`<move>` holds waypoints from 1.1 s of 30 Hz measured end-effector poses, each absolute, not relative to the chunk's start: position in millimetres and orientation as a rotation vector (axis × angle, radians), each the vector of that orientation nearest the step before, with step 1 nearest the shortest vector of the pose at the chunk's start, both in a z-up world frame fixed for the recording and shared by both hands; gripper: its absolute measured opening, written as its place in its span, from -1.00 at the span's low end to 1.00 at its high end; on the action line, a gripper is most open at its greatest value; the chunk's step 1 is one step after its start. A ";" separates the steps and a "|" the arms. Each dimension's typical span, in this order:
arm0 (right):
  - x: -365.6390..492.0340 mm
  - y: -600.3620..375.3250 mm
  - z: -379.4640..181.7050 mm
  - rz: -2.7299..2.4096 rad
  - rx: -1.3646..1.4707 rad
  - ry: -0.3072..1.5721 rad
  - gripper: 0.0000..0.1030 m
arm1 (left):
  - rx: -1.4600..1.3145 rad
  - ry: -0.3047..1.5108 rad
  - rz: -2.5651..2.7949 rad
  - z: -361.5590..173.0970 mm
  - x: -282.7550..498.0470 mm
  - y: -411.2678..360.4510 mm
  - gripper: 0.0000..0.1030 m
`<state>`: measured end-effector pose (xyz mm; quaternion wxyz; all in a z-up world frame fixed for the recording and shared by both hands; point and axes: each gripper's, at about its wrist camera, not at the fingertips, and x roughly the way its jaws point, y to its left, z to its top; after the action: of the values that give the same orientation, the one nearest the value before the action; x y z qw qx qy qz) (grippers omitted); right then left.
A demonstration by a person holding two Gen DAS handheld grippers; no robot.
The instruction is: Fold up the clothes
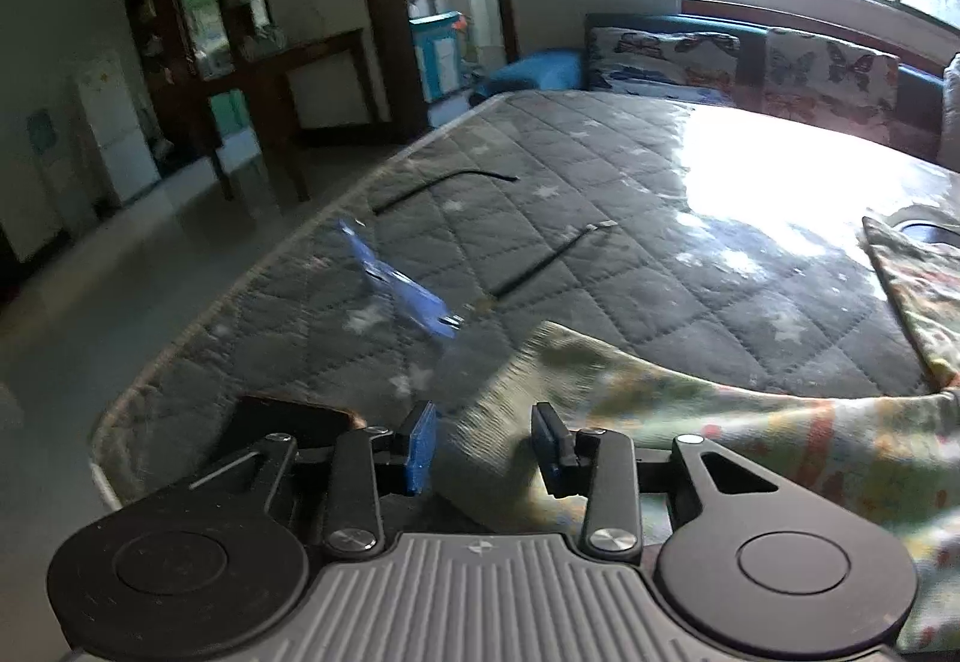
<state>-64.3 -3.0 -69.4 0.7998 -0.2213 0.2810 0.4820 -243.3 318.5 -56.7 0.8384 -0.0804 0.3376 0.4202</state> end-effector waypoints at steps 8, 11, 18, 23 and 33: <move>-68.9 1.5 -82.5 1.051 -0.492 0.645 1.00 | -0.183 0.679 0.750 -43.8 -230.6 292.4 -0.27; -71.8 -0.7 -77.1 1.052 -0.485 0.629 1.00 | -0.171 0.704 0.669 -48.6 -217.2 281.7 -0.26; -73.1 -8.7 -80.5 1.052 -0.489 0.658 1.00 | -0.117 0.748 0.691 -64.0 -197.1 285.1 -0.24; -73.6 -17.8 -69.5 1.056 -0.448 0.644 1.00 | -0.099 0.760 0.706 -64.4 -195.4 286.4 -0.20; -81.1 -24.7 -75.2 1.049 -0.472 0.663 1.00 | -0.097 0.735 0.663 -44.0 -193.9 268.9 -0.11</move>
<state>-81.1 -24.7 -75.2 0.7877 -0.2192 0.3075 0.4868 -193.9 268.9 -44.0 0.8788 -0.0464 0.3526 0.3182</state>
